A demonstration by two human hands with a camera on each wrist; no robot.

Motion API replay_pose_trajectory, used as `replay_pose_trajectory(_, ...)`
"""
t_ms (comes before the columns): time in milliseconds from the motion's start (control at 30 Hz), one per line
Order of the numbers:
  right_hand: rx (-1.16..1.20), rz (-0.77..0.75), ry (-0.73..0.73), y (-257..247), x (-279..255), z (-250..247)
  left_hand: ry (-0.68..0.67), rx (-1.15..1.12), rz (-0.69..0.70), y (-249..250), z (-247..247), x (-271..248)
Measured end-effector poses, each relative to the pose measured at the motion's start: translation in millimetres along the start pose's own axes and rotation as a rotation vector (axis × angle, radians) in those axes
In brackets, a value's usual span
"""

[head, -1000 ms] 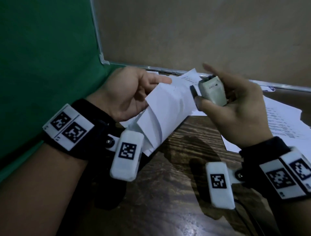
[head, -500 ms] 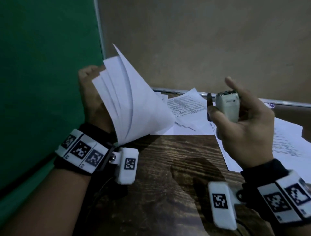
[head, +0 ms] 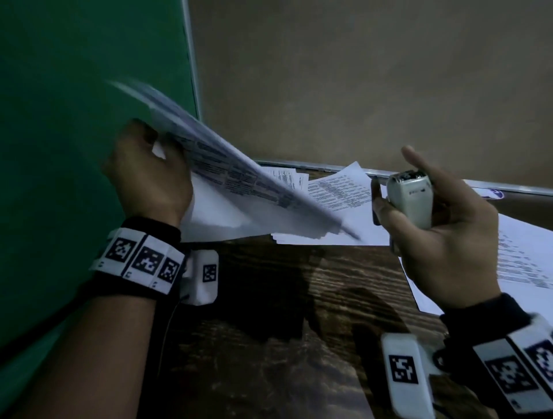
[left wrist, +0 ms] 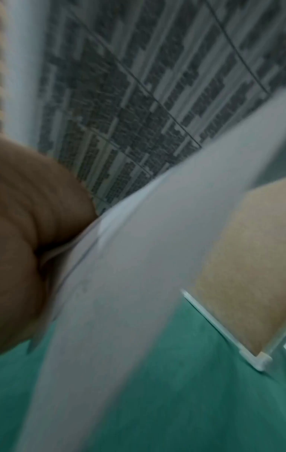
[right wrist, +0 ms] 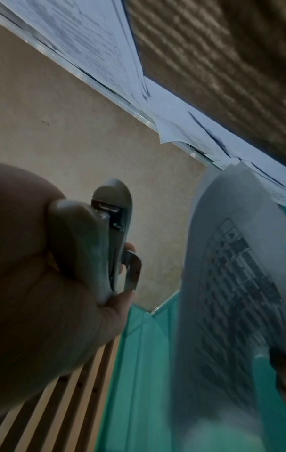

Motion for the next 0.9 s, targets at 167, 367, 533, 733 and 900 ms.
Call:
replay_pose_trajectory(167,0.039,0.034,-0.013,6.5,0.0,2.4,-0.199,-0.058,-0.118,-18.6,40.4,-10.6)
replay_pose_trajectory(367,0.016,0.047,-0.133,7.0,-1.3,13.6,-0.726,-0.284,-0.31,-10.4,95.6,-60.4)
replay_pose_trajectory(533,-0.121,0.149,-0.551,24.4,-18.0,51.1,-1.056,-0.381,-0.277,6.3,114.0,-93.8)
replay_pose_trajectory(733,-0.27,0.129,-0.71,32.4,-28.9,63.4,-1.191,-0.449,-0.184,38.6,119.7,-121.3)
replay_pose_trajectory(900,-0.3,0.094,-0.613,34.0,-25.4,60.5,-1.199,-0.467,-0.091,56.5,117.9,-131.5)
Point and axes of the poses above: each hand's wrist, its own x-axis towards the middle knuckle, its own z-axis out of the palm, y = z × x, the point moved 10 cm from there along x, towards the middle knuckle, and after that the axes turned 1 degree about z, right-handed, at the moved point
